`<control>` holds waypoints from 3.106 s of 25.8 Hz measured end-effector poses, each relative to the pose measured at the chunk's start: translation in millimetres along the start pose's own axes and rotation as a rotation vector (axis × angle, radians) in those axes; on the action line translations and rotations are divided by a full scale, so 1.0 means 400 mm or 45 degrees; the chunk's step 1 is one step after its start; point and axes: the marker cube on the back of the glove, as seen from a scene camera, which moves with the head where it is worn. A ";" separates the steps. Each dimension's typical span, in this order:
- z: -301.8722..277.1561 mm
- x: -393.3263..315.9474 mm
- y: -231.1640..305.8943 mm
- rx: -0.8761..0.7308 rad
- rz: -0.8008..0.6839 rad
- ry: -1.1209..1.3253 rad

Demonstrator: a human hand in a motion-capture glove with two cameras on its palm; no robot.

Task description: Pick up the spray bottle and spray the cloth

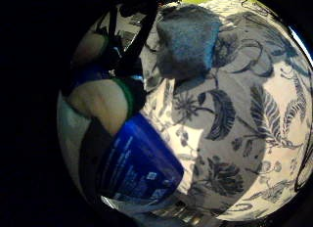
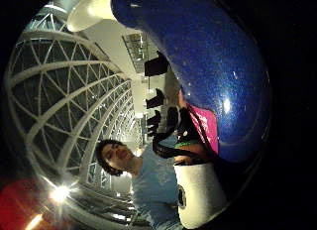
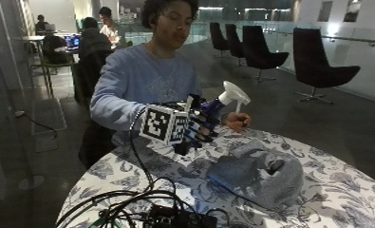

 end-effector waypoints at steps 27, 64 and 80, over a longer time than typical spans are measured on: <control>0.071 -0.009 0.001 -0.095 0.300 -0.065; 0.665 -0.142 -0.240 -0.070 -0.875 -0.016; 0.460 -0.078 -0.026 0.026 -0.651 0.487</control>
